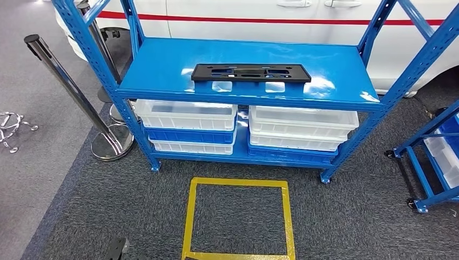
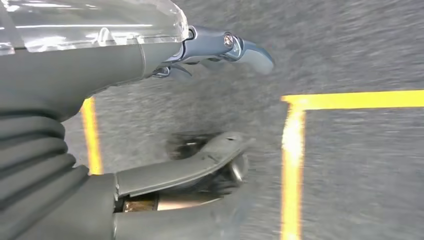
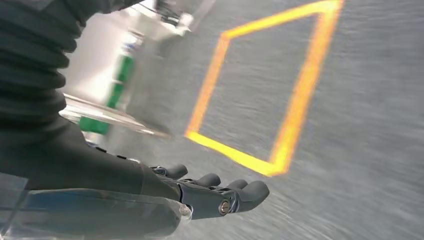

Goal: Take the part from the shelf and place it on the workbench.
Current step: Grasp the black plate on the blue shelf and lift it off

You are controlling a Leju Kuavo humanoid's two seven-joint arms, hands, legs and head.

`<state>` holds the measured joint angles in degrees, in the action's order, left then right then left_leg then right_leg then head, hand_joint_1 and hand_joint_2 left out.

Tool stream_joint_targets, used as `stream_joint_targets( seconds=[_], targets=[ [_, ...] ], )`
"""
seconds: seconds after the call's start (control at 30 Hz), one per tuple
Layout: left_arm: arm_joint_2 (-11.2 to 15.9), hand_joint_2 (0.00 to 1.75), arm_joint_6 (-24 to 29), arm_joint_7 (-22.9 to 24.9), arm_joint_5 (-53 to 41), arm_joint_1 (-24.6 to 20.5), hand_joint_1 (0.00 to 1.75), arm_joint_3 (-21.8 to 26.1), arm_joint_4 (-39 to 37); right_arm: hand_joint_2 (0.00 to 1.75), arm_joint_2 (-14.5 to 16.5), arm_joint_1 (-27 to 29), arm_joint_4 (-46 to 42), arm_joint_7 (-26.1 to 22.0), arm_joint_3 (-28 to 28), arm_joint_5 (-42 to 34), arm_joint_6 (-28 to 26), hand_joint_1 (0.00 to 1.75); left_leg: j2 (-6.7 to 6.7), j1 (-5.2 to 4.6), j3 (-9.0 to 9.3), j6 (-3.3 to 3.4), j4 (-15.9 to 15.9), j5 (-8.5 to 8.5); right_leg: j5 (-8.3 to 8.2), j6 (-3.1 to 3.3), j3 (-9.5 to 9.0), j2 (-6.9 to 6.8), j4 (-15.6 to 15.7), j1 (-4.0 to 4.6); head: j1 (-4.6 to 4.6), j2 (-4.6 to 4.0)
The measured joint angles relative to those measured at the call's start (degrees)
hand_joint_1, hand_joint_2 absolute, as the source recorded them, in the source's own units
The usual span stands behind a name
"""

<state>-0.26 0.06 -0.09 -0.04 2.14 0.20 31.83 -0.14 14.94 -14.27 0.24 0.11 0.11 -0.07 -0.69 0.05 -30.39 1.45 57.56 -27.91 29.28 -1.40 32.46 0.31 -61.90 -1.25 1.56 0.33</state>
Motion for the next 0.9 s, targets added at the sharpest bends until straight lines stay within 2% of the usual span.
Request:
stream_joint_targets(
  seconds=[0.03, 0.17, 0.23, 0.3, 0.33, 0.37, 0.4, 0.43, 0.47, 0.53, 0.6, 0.67, 0.7, 0.73, 0.8, 0.83, 0.87, 0.9],
  targets=[
    [-0.01, 1.75, 0.0, 0.05, 0.0, 1.35, 0.0, 0.0, -1.3, 1.75, 0.01, -1.38, -1.42, -0.06, 0.0, 0.01, 0.0, 0.0, 0.18, -0.08, -0.09, -0.33, 0.19, -0.21, -0.46, 0.27, -0.84, 0.04, 1.64, 0.05, 0.02, 0.0],
    [-0.13, 1.75, -0.02, 0.19, 0.0, 7.92, 0.0, -0.03, -8.42, 1.75, 0.16, -7.93, -8.83, -0.24, 0.0, 0.02, 0.01, 0.0, 0.42, 0.12, -0.07, -1.48, 1.16, -1.08, -0.52, 1.63, -1.12, 0.31, 2.4, 0.26, 0.04, 0.0],
    [-0.15, 1.75, -0.03, 0.22, 0.0, 11.26, 0.0, -0.04, -12.29, 1.75, 0.21, -11.27, -12.75, -0.27, 0.0, 0.02, 0.02, 0.0, 0.39, 0.31, -1.87, -2.03, 5.36, -3.75, -0.62, 2.11, -1.21, 0.41, 2.55, 0.12, 0.05, 0.0],
    [-0.08, 1.75, -0.01, 0.23, 0.0, 13.92, 0.0, -0.03, -15.88, 1.75, 0.16, -13.88, -16.2, -0.28, -0.03, 0.02, -0.01, 0.0, 0.4, 0.43, -5.48, -2.4, 12.66, -7.29, -0.56, 2.32, -1.18, 0.57, 2.52, 0.22, 0.05, 0.0],
    [-0.04, 1.75, 0.0, 0.24, 0.0, 14.92, 0.0, -0.03, -17.3, 1.31, 0.11, -14.77, -17.56, -0.28, -0.06, 0.02, -0.02, 0.0, 0.4, 0.49, -6.9, -2.5, 15.37, -8.07, -0.53, 2.36, -1.19, 0.7, 2.5, 0.27, 0.05, 0.0],
    [0.0, 1.75, 0.01, 0.24, 0.0, 15.58, 0.0, -0.02, -18.28, 0.87, 0.06, -15.31, -18.59, -0.29, -0.09, 0.02, -0.02, 0.0, 0.4, 0.53, -7.47, -2.52, 16.24, -7.74, -0.49, 2.38, -1.24, 0.85, 2.49, 0.31, 0.06, 0.0],
    [0.02, 1.75, 0.01, 0.24, 0.0, 15.81, 0.0, -0.02, -18.82, 0.44, 0.02, -15.47, -19.13, -0.3, -0.1, 0.02, -0.02, 0.0, 0.4, 0.55, -7.0, -2.45, 14.89, -6.33, -0.44, 2.37, -1.33, 0.95, 2.49, 0.32, 0.06, 0.0],
    [0.03, 1.75, 0.01, 0.21, -0.01, 15.56, 0.0, -0.02, -18.89, 0.0, 0.02, -15.24, -19.17, -0.3, -0.11, 0.02, -0.02, 0.0, 0.4, 0.56, -5.58, -2.28, 11.63, -4.2, -0.37, 2.31, -1.45, 1.01, 2.49, 0.32, 0.06, 0.0],
    [0.03, 1.75, 0.01, 0.17, -0.01, 14.84, 0.0, -0.02, -18.52, 0.0, 0.04, -14.61, -18.77, -0.3, -0.1, 0.02, -0.01, 0.0, 0.39, 0.54, -3.81, -2.03, 7.57, -2.28, -0.29, 2.21, -1.53, 0.95, 2.5, 0.32, 0.06, 0.0],
    [0.03, 1.75, 0.0, 0.08, -0.01, 12.25, 0.0, -0.03, -16.59, 0.87, 0.13, -12.39, -16.72, -0.26, -0.1, 0.02, 0.0, 0.0, 0.42, 0.24, -1.18, -1.42, 1.91, -0.11, -0.11, 1.77, -1.48, 0.6, 2.54, 0.38, 0.05, 0.0],
    [0.01, 1.75, 0.0, 0.02, -0.01, 9.01, 0.0, -0.03, -13.34, 1.75, 0.24, -9.42, -13.35, -0.19, -0.1, 0.02, 0.0, 0.0, 0.37, -0.18, -0.74, -0.85, 0.93, 0.03, -0.08, 1.2, -1.45, 0.3, 2.66, 0.33, 0.05, 0.0],
    [-0.03, 1.75, -0.01, -0.06, -0.02, 5.62, 0.0, -0.02, -9.5, 1.75, 0.29, -6.07, -9.51, -0.1, -0.09, 0.02, 0.0, 0.0, 0.23, -0.13, -0.39, -0.14, 0.15, 0.42, 0.16, 0.65, -1.67, 0.17, 2.6, 0.28, 0.04, 0.0],
    [-0.04, 1.75, -0.01, -0.11, -0.02, 3.99, 0.0, -0.02, -7.6, 1.75, 0.3, -4.41, -7.64, -0.08, -0.08, 0.02, 0.0, 0.0, 0.17, -0.02, -0.15, 0.23, -0.35, 0.67, 0.97, 0.47, -1.3, 0.13, 1.59, 0.3, 0.0, 0.0],
    [-0.06, 1.75, -0.01, -0.18, -0.05, 2.55, 0.0, 0.01, -5.65, 1.75, 0.3, -3.01, -5.69, -0.07, -0.04, -0.04, 0.01, 0.0, 0.14, 0.09, 0.08, 0.53, -0.81, 0.9, 2.38, 0.35, -0.36, 0.1, -0.53, 0.35, -0.03, 0.0],
    [-0.08, 1.75, 0.0, -0.44, -0.48, 0.45, 0.0, 0.62, -3.32, 1.75, 0.3, -1.14, -3.0, -0.21, 0.55, -0.83, 0.04, 0.0, 0.34, 0.0, 0.07, 0.8, -0.97, 0.96, 5.92, 0.27, 3.12, 0.08, -7.33, 0.35, -0.07, 0.0],
    [-0.09, 1.75, -0.01, -0.59, -0.93, -0.13, 0.0, 1.25, -2.88, 1.75, 0.31, -0.84, -2.28, -0.44, 1.17, -1.66, 0.04, 0.0, 0.63, -0.08, 0.04, 0.84, -0.94, 0.91, 6.95, 0.2, 4.73, 0.06, -10.26, 0.35, -0.06, 0.0],
    [-0.13, 1.75, -0.01, -0.77, -1.54, -0.56, 0.0, 2.09, -2.8, 1.75, 0.31, -0.71, -1.86, -0.77, 1.99, -2.79, 0.03, 0.0, 0.97, -0.14, 0.06, 0.86, -0.92, 0.85, 6.93, 0.12, 5.58, 0.03, -11.66, 0.33, -0.06, 0.0],
    [-0.19, 1.75, -0.01, -0.96, -2.23, -0.8, 0.0, 3.0, -2.76, 1.75, 0.3, -0.81, -1.49, -1.18, 2.9, -4.08, 0.01, 0.0, 1.27, -0.14, 0.12, 0.84, -0.85, 0.76, 5.8, 0.06, 5.38, 0.0, -11.04, 0.29, -0.06, 0.0]
  ],
)
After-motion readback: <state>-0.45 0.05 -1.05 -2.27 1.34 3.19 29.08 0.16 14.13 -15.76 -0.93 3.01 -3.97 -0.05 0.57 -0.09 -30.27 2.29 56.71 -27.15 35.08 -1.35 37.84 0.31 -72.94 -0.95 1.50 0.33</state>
